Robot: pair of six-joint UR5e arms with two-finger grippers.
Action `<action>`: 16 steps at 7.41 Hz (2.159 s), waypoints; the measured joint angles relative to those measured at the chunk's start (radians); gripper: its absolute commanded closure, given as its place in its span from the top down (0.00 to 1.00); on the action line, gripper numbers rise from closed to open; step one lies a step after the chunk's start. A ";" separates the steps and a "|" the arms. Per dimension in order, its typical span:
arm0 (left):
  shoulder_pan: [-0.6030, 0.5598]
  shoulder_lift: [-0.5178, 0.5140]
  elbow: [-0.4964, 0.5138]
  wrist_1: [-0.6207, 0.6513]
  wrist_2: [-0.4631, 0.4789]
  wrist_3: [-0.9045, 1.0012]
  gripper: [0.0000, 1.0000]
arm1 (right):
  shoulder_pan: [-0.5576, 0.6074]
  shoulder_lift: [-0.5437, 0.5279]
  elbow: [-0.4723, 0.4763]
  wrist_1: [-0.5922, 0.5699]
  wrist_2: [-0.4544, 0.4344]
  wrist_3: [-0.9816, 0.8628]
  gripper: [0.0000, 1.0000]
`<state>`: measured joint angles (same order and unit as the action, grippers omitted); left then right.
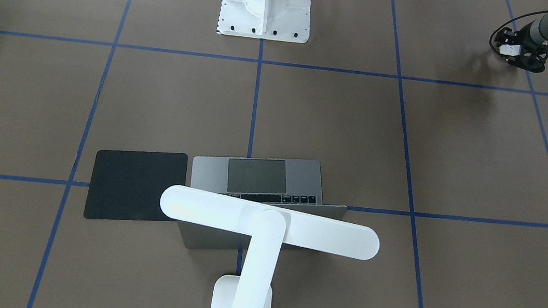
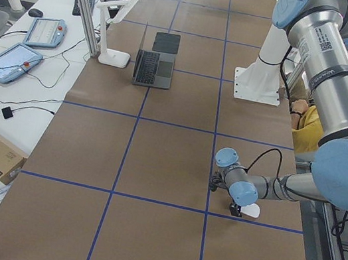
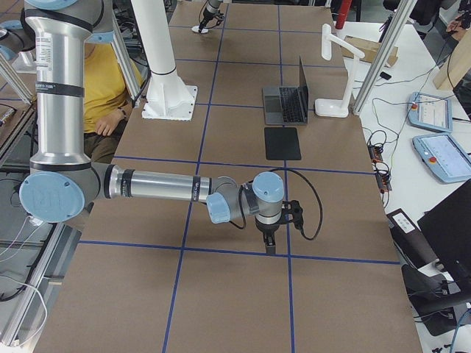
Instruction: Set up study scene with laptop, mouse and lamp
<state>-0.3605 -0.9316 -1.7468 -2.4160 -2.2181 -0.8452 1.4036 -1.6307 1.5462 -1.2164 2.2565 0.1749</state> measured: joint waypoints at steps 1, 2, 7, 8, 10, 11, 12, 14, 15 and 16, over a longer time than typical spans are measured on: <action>0.000 0.000 0.000 0.000 0.000 0.000 0.49 | 0.000 0.000 0.000 0.000 0.000 0.000 1.00; 0.000 0.001 0.001 0.000 0.000 0.001 0.48 | 0.000 0.001 0.000 0.000 0.000 0.000 1.00; -0.006 0.015 -0.039 -0.043 -0.051 -0.002 0.48 | 0.000 0.005 0.000 0.000 0.000 0.000 1.00; -0.008 0.027 -0.080 -0.043 -0.078 -0.009 0.48 | 0.000 0.005 -0.001 0.000 0.000 0.000 1.00; -0.011 0.027 -0.160 -0.040 -0.142 -0.073 0.48 | 0.000 0.007 -0.001 0.000 0.000 0.000 1.00; -0.012 0.014 -0.190 -0.039 -0.157 -0.110 0.48 | 0.000 0.007 -0.002 0.000 0.000 0.000 1.00; -0.017 -0.010 -0.211 -0.037 -0.163 -0.141 0.48 | 0.000 0.006 -0.002 0.001 0.000 0.001 1.00; -0.038 -0.075 -0.267 0.026 -0.164 -0.184 0.46 | 0.003 0.004 -0.003 0.001 0.002 0.001 1.00; -0.060 -0.141 -0.289 0.106 -0.163 -0.192 0.46 | 0.006 0.004 -0.003 0.002 0.005 0.002 1.00; -0.085 -0.229 -0.300 0.202 -0.162 -0.195 0.46 | 0.008 0.005 -0.003 0.002 0.005 0.002 1.00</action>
<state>-0.4455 -1.1602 -2.0472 -2.2144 -2.3796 -1.0400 1.4117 -1.6262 1.5433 -1.2149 2.2611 0.1764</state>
